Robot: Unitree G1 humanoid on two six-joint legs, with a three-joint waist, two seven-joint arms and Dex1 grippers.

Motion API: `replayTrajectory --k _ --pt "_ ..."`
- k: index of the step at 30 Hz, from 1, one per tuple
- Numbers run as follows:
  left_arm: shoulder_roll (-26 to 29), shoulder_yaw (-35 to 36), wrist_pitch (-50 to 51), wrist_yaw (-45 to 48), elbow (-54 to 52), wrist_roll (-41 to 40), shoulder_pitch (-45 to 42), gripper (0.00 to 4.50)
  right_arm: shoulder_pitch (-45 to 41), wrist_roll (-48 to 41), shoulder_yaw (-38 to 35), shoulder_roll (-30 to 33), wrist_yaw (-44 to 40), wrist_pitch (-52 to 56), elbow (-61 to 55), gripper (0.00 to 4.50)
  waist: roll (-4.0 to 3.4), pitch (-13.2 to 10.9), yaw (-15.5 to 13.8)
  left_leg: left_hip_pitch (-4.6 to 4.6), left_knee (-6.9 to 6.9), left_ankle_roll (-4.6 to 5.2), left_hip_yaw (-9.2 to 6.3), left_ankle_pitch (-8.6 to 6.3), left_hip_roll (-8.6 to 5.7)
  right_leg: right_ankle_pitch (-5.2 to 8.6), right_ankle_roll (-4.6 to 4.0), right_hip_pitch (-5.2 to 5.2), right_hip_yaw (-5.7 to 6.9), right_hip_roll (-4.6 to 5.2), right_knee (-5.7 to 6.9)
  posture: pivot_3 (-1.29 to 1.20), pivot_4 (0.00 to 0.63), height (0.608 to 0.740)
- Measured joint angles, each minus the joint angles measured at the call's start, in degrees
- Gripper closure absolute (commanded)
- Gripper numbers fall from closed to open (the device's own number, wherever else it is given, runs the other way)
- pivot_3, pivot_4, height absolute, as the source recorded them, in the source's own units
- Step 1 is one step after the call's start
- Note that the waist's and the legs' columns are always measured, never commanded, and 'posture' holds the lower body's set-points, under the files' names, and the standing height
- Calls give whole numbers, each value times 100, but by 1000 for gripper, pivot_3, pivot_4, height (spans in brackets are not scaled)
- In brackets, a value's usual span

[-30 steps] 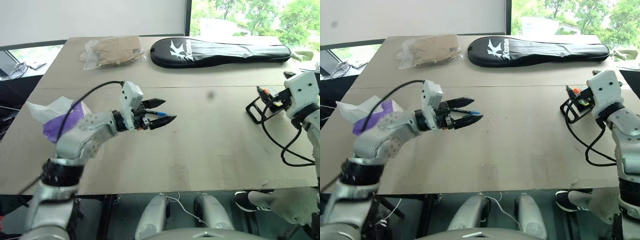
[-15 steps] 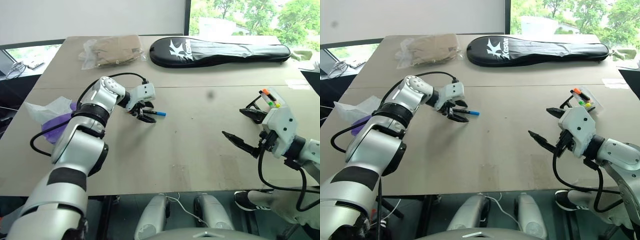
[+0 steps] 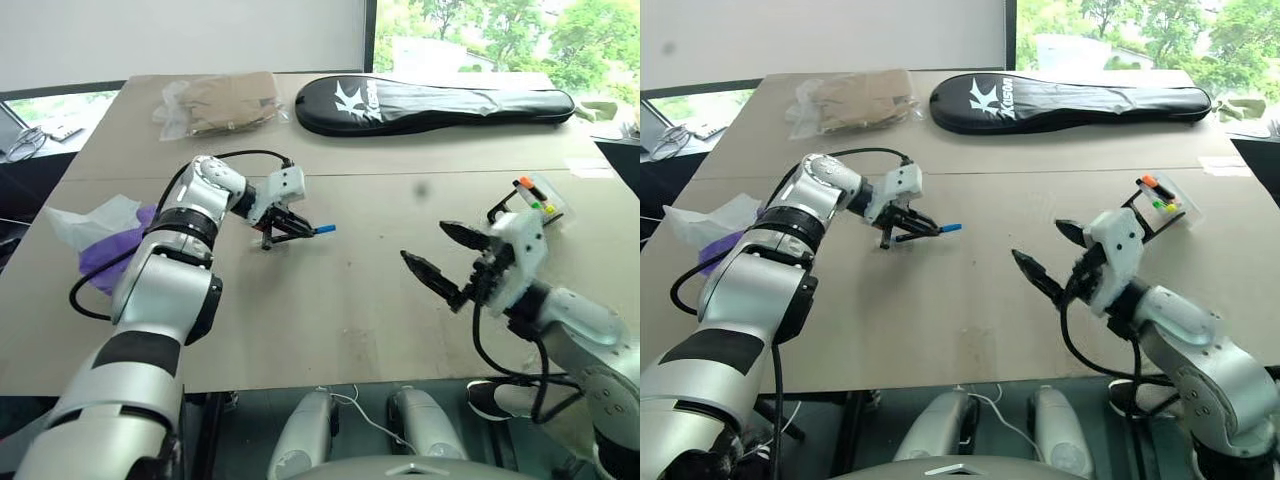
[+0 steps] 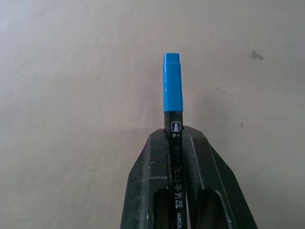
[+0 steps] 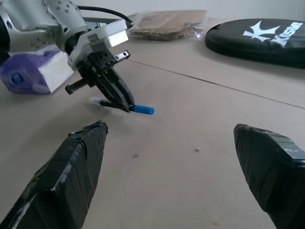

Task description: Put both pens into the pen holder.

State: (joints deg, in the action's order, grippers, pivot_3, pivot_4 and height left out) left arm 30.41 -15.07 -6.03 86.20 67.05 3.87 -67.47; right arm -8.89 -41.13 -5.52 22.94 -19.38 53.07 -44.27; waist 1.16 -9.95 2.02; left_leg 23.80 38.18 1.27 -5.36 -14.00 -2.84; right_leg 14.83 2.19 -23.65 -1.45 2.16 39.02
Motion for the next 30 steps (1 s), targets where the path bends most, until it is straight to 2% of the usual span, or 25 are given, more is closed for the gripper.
replayTrajectory --k 4,5,9,12,14,17,25,30 --pt "32 448 1125 328 -2502 -870 876 4439 -698 -653 64 -170 111 742 719 0 -1 -1 -3 9 3 -16 -12 8 -2 -1 -1 -1 -15 10 -7 0 150 740" --pt "56 519 1637 299 -3577 -1139 1246 4439 -955 -907 1 -216 121 950 1019 0 -3 -1 20 8 1 -22 -11 12 -1 -1 -1 -2 -21 9 -5 0 150 740" --pt "50 593 2721 -198 -5672 -1604 1957 4439 -1872 -1676 -273 -747 409 1237 1793 0 -10 -1 48 -6 -6 -17 -7 9 4 -1 -3 -7 -30 2 16 0 150 740" --pt "80 628 3243 -604 -6575 -1875 2273 4439 -2181 -2239 -418 -867 658 1410 1950 0 -12 1 23 -6 -4 -5 -11 2 4 -1 -3 -6 -24 0 16 0 150 740" --pt "125 636 3387 -762 -6774 -1945 2373 4439 -2172 -2441 -426 -875 771 1470 2043 0 -12 1 14 -4 -1 -4 -8 1 0 -1 -3 -6 -23 2 15 0 150 740" --pt "157 637 3529 -974 -6952 -2046 2428 4500 -2163 -2672 -417 -832 897 1578 2062 838 -12 0 15 -5 3 -4 5 1 -2 -1 -2 -6 -16 3 16 0 150 740" --pt "198 680 3573 -1223 -7107 -2370 2455 4500 -2106 -3010 -442 -739 1332 1565 2062 4382 -12 0 27 -7 1 -3 7 1 1 -1 -2 -7 -16 -1 18 0 150 740" --pt "199 658 3582 -1283 -7107 -2438 2473 4500 -2009 -3307 -447 -751 1636 1457 2061 4385 -12 0 27 -7 0 -3 8 1 1 -1 -2 -7 -17 -1 17 0 150 740"
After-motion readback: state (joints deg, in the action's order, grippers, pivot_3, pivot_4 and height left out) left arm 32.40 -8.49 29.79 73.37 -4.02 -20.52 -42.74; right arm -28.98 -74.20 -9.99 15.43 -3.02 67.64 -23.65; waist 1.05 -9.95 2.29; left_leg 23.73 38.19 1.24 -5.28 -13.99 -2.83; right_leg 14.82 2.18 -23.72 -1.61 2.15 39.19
